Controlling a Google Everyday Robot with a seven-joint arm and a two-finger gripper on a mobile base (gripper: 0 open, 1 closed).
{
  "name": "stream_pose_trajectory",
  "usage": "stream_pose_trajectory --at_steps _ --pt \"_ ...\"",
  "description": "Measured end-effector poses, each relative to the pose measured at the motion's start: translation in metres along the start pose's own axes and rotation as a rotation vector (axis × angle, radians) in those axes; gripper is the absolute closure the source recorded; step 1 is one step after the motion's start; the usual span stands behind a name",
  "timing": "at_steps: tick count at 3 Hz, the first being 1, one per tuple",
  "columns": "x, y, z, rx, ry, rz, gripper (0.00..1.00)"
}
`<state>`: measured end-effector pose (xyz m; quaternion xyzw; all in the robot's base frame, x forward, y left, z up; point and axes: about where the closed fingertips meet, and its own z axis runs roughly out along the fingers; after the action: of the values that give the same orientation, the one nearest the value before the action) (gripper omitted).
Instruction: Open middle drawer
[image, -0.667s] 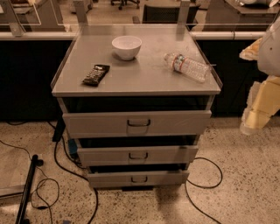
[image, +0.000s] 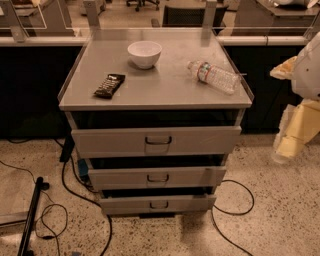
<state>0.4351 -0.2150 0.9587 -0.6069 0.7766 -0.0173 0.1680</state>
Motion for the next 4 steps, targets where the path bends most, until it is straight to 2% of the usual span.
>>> stream_pose_trajectory --at_steps 1,2,3,4 --pt "0.015 0.005 0.034 -0.026 -0.120 -0.002 0.00" --pt "0.025 0.015 0.079 0.003 -0.383 0.001 0.00" --pt "0.007 0.019 0.096 0.054 -0.497 -0.025 0.00" --pt "0.006 0.020 0.099 0.048 -0.493 -0.026 0.00"
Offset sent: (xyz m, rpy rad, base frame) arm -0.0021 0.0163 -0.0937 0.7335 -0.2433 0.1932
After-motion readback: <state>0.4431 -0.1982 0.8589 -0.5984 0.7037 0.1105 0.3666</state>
